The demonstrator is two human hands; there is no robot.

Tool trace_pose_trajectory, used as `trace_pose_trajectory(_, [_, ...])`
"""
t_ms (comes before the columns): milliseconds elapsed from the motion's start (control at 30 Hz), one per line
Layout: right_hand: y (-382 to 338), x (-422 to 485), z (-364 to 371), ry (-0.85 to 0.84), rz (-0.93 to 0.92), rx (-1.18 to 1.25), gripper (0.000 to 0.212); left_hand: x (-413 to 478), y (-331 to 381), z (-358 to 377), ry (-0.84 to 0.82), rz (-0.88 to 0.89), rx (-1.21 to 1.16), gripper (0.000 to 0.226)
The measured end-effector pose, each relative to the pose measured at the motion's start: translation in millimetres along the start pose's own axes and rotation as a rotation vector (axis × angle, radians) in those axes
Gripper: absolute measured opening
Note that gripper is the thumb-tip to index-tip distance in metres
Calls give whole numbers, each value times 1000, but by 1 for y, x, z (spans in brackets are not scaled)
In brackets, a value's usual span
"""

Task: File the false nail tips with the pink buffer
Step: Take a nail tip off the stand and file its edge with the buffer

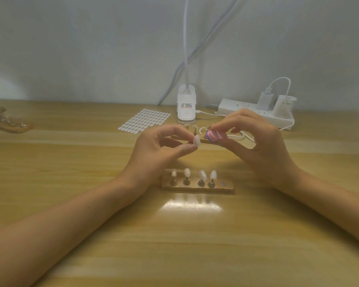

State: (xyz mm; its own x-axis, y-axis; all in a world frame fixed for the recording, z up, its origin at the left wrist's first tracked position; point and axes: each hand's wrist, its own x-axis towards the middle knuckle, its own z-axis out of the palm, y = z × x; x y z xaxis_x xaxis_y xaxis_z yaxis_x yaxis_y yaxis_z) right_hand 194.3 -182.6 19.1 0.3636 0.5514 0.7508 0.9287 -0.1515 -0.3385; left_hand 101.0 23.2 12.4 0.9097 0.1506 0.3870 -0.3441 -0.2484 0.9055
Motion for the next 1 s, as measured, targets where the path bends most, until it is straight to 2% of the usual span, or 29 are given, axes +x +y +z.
trace_pose_trajectory(100, [-2, 1, 2, -17, -19, -11, 17, 0, 1, 2, -18, 3, 31, 6])
trace_pose_trajectory(267, [-8, 5, 2, 12, -41, -7, 19, 1, 2, 2, -22, 9, 60, 6])
trace_pose_trajectory(400, [-12, 5, 7, -40, -118, -2, 16, 1, 2, 2, -36, 36, 119, 10])
trace_pose_trajectory(533, [-10, 5, 6, -26, -103, 7, 16, 0, 2, 3, -52, 45, 146, 11])
trace_pose_trajectory(633, [-14, 4, 11, -52, -205, -7, 15, -1, 4, 4, -38, 57, 144, 11])
trace_pose_trajectory(767, [-9, 6, 7, 0, -101, -14, 16, 1, 1, 2, -27, 41, 132, 11])
trace_pose_trajectory(900, [-13, 5, 12, -52, -193, 1, 15, 1, 1, 2, -40, 44, 131, 11])
trace_pose_trajectory(1000, [-11, 8, 8, -4, -120, 12, 16, 2, 1, 1, -26, 34, 122, 9])
